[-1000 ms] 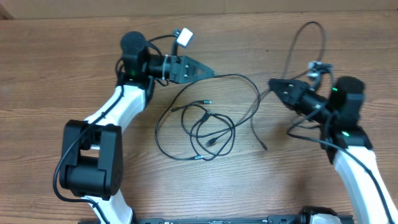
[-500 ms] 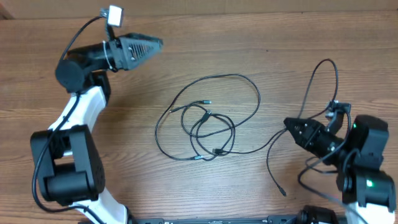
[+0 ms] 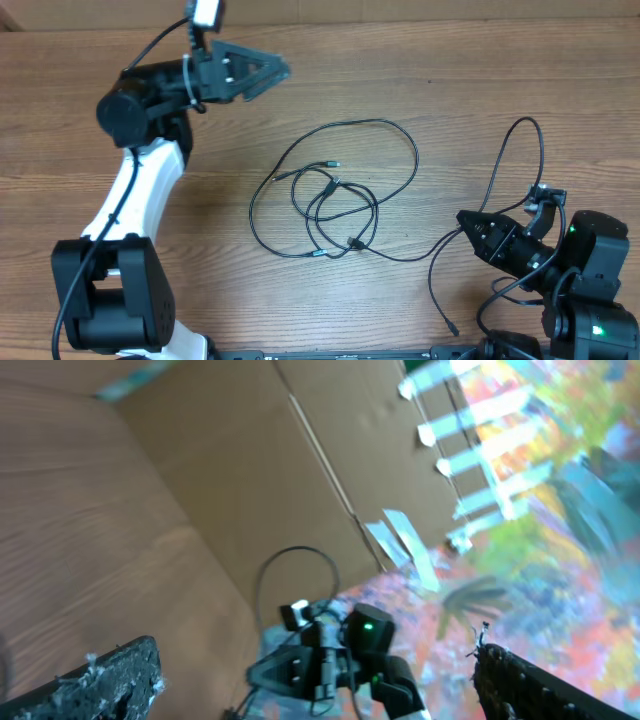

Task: Untangle cables

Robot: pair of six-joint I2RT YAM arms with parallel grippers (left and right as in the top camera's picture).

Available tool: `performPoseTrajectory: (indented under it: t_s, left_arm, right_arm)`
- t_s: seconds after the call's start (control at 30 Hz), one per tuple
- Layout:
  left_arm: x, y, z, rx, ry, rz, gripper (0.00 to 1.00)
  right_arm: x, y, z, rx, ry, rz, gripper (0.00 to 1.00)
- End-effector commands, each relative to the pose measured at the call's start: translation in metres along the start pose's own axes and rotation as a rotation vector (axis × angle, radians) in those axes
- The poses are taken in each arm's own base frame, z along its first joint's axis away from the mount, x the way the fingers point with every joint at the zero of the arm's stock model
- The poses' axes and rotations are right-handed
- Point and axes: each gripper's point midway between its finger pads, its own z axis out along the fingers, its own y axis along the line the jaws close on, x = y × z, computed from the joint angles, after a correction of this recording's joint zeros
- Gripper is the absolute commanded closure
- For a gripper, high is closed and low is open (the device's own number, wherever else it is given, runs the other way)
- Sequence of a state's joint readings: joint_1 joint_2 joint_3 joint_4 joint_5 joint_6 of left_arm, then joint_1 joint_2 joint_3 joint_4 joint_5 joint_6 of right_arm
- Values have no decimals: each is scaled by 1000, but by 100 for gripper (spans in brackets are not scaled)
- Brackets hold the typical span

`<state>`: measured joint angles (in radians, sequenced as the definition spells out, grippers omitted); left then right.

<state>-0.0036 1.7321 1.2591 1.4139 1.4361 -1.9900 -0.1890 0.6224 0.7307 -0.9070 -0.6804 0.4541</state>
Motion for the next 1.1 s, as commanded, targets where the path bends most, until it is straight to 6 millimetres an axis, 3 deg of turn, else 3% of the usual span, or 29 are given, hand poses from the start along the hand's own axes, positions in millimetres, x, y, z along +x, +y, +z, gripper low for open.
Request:
performPoseTrajectory:
  t_s: [0.0,0.1,0.2,0.27,0.33,0.47,0.5,0.6,0.67,0.83,0.93,1.07]
  left_arm:
    - [-11,-44,21,54,-12,130,0]
    - [-35,-30,30,11,-60,123,0]
    - [-65,16,30,-157,-197,55,0]
    - [-72,49,22,-318,-264,36,0]
    - [-69,69,17,-438,-272,43,0]
    - [-50,79,16,-567,-151,213,0]
    - [-45,87,8,-647,-139,202,0]
    - [-25,113,-46,-1053,-103,143,0]
    - [-14,109,-76,-1231,-81,127,0]
    - [2,57,-85,-1242,-86,194,0]
    - [16,25,-90,-1260,-87,248,0]
    - [46,1,-115,-1371,-100,237,0]
  right_arm:
    - [-1,2,-1,-4,-6,-15,96]
    - [0,2,-1,-7,-4,-15,96]
    - [0,2,-1,-7,-4,-15,96]
    - [0,2,-1,-7,-4,-15,96]
    - [0,2,-1,-7,-5,-17,96]
    - [-3,2,-2,-6,-14,-30,96]
    - [-4,2,-2,-4,-19,-33,96]
    - [-6,1,-2,5,-31,-37,96]
    - [-9,-1,-2,20,-44,-40,96]
    - [-26,-4,-3,52,-122,-79,96]
    - [-37,6,-4,16,-160,-121,96]
    - [-44,31,-7,-95,-180,-191,96]
